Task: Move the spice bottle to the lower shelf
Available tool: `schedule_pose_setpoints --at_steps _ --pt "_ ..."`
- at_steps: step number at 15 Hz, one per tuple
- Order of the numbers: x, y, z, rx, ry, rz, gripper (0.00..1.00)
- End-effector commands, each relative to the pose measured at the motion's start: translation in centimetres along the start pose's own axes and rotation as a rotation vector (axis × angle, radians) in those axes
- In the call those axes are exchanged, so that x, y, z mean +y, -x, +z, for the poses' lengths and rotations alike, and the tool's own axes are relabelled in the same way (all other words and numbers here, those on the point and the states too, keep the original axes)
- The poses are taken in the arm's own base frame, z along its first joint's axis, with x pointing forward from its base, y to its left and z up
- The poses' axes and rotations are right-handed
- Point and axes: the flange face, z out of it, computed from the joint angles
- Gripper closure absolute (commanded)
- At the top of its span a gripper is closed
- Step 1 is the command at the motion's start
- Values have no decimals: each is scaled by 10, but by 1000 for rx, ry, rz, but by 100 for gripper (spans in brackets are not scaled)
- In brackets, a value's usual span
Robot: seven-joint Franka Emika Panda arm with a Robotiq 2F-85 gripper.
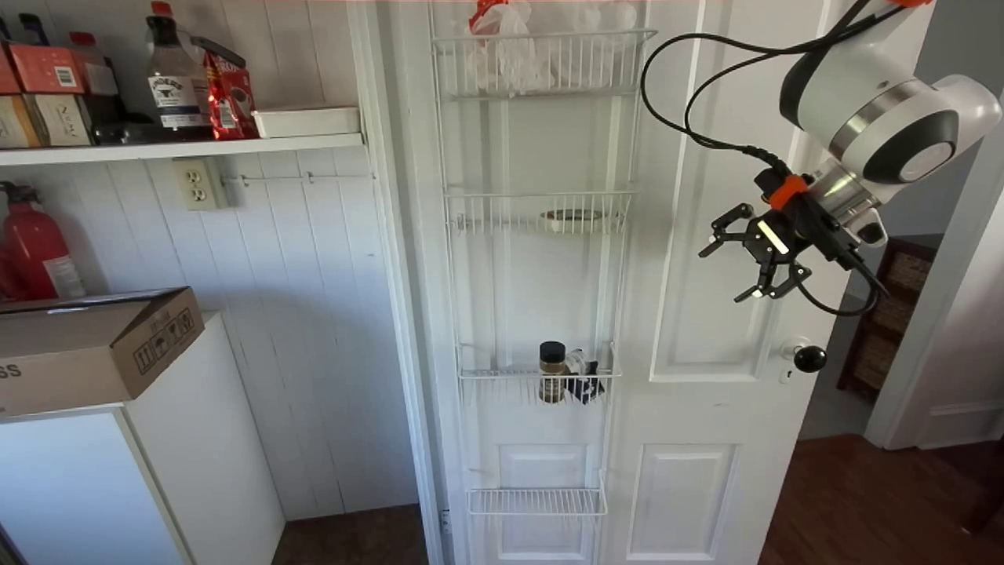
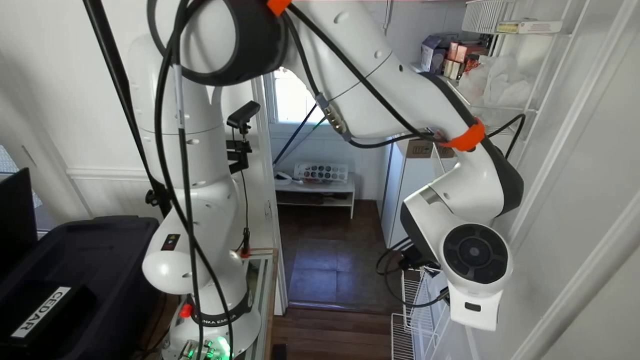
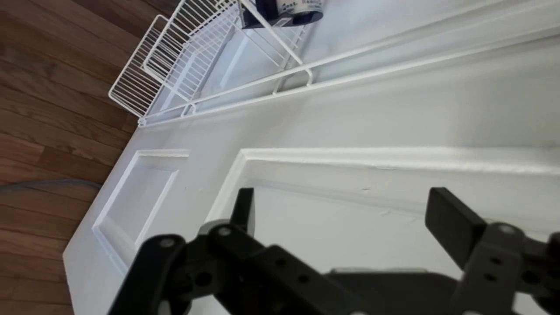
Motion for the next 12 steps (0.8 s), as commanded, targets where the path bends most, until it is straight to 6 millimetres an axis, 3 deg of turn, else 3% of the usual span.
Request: schedule_pose_setpoints --at_steps 1,12 --pt "2 2 -25 -24 49 -70 0" --pt "-4 -1 -76 -28 137 -208 0"
